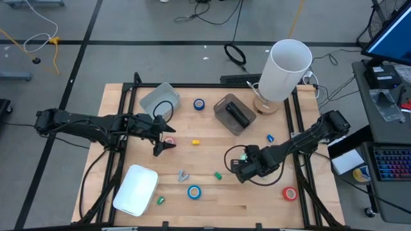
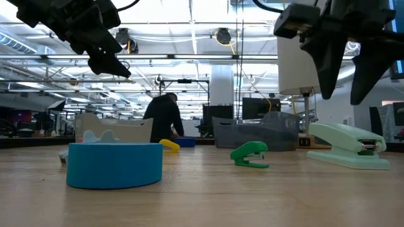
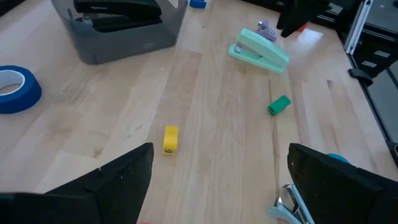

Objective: Pick and place Stapler, Stapler remover, tape
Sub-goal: Put the turquoise stapler into the black bin

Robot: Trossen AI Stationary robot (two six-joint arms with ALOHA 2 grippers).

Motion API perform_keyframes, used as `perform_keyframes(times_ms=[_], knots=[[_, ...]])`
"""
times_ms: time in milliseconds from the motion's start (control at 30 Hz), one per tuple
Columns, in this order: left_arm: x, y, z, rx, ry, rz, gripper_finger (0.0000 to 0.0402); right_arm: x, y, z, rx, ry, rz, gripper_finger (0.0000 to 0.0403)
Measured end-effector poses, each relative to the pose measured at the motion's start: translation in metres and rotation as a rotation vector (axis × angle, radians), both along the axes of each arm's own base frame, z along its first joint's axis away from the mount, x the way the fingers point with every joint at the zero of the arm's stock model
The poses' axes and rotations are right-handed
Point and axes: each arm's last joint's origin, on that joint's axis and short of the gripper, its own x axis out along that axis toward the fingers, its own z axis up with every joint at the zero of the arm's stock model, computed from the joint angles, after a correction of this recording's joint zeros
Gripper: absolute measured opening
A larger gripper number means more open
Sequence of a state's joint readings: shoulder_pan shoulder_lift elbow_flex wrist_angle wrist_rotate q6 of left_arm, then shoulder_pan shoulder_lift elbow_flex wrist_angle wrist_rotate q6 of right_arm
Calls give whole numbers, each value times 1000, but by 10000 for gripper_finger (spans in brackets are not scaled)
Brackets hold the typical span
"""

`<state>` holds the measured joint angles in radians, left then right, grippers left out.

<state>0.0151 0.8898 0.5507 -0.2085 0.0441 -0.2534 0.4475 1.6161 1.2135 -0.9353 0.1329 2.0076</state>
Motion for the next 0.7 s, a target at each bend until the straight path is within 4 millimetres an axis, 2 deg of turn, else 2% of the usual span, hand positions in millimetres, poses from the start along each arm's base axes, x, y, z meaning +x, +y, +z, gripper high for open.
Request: perform_keyframes(times_ms=[333,700], knots=[[0,0,0,6,-1,-4,365,-3,-2,-29,32,-50,-26,160],[0,0,0,6,-1,-4,365,-10,-6,-47,38,-50,-50,162]])
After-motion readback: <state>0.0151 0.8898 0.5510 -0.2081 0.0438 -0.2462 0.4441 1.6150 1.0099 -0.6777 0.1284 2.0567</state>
